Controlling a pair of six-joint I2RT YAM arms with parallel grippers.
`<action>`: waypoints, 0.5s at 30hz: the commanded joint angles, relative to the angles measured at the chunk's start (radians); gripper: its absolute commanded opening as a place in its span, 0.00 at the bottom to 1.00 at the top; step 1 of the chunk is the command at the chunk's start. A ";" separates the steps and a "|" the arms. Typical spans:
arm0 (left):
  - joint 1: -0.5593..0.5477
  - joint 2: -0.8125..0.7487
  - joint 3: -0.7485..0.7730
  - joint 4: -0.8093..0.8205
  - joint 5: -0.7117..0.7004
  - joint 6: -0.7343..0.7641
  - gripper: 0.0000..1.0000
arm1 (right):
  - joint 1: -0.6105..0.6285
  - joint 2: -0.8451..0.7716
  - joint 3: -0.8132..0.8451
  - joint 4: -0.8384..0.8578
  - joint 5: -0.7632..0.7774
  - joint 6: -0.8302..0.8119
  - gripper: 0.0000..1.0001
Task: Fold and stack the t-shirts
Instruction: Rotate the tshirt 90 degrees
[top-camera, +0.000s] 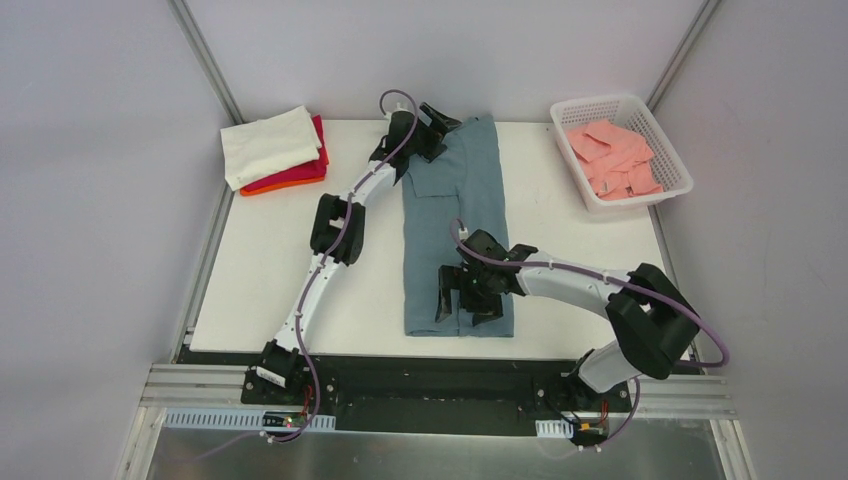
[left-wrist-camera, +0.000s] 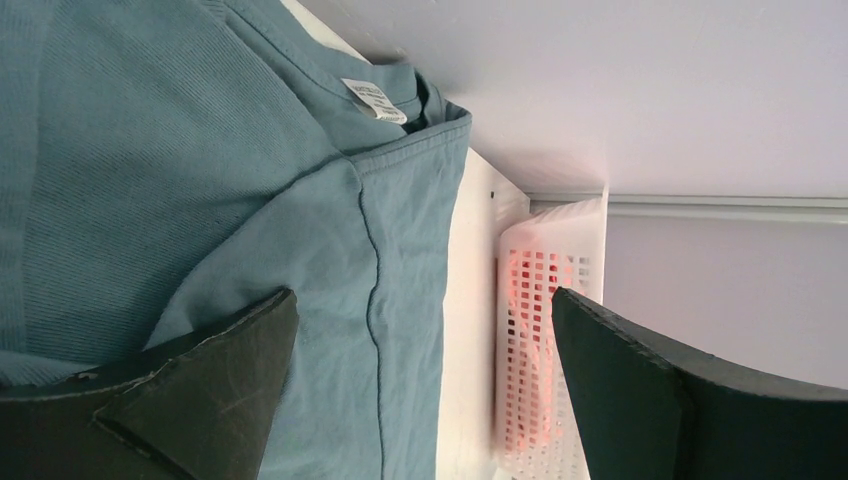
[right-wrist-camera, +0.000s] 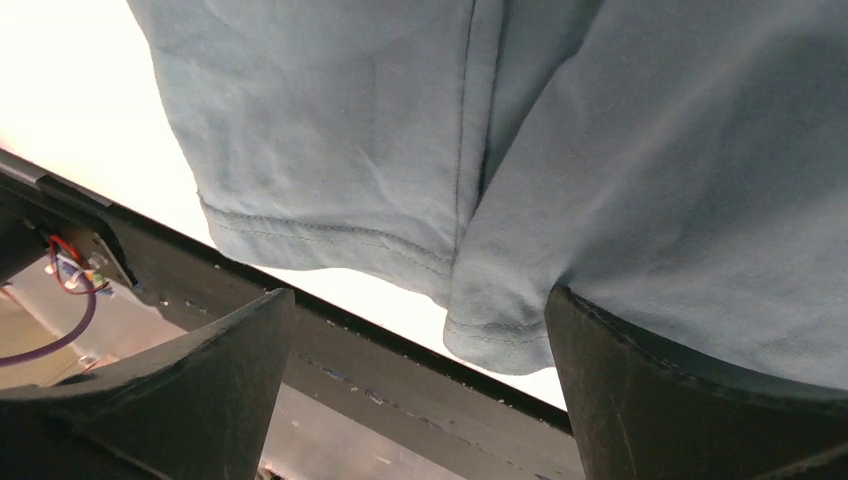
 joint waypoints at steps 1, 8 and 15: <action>-0.004 -0.069 -0.015 -0.074 0.068 0.094 0.99 | 0.012 -0.086 0.050 -0.050 0.161 0.000 1.00; -0.012 -0.419 -0.248 -0.134 0.261 0.276 0.99 | 0.005 -0.370 0.000 -0.063 0.384 0.029 0.99; -0.049 -0.802 -0.654 -0.305 0.401 0.440 0.99 | -0.047 -0.625 -0.149 -0.136 0.542 0.159 0.99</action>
